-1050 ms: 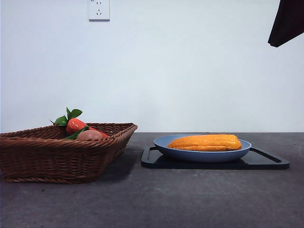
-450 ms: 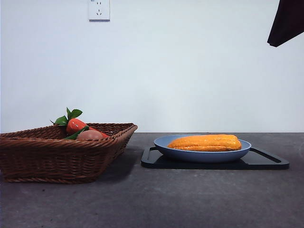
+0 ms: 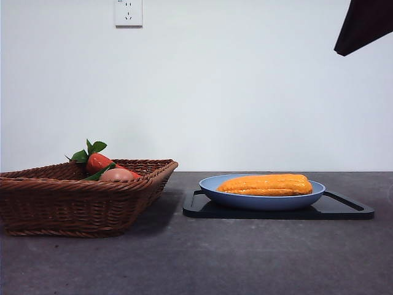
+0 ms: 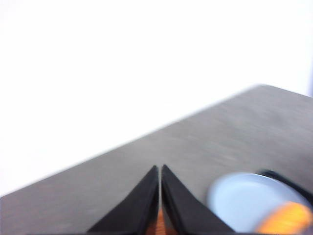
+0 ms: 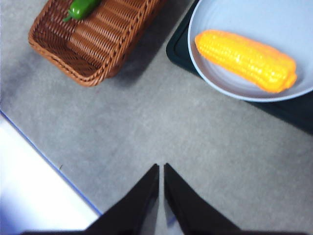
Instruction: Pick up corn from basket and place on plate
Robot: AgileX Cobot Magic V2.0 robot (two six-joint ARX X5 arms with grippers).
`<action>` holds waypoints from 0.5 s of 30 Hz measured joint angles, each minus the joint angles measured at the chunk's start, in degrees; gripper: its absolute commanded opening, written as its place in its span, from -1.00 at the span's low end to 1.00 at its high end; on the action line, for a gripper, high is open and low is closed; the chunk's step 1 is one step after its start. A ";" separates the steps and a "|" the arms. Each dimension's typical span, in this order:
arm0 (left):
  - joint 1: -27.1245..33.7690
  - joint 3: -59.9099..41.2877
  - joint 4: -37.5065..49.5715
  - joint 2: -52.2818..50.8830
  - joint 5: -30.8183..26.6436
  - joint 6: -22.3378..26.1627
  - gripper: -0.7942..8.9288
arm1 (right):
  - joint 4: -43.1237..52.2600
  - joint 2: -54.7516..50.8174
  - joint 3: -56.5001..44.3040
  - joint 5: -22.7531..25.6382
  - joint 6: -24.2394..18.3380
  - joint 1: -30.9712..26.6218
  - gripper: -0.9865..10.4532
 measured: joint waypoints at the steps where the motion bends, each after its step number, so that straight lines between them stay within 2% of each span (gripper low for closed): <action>1: 2.19 -3.30 2.32 -2.40 -0.02 -0.09 -0.82 | 0.52 0.00 0.00 0.00 0.02 0.00 -0.83; 7: 10.67 -20.52 8.31 -15.93 -0.17 -0.26 -0.82 | 1.81 0.00 0.00 0.00 0.02 0.00 -0.83; 15: 13.27 -37.92 8.09 -29.42 -3.58 -0.39 -0.82 | 4.79 0.00 0.00 0.00 0.02 0.00 -0.83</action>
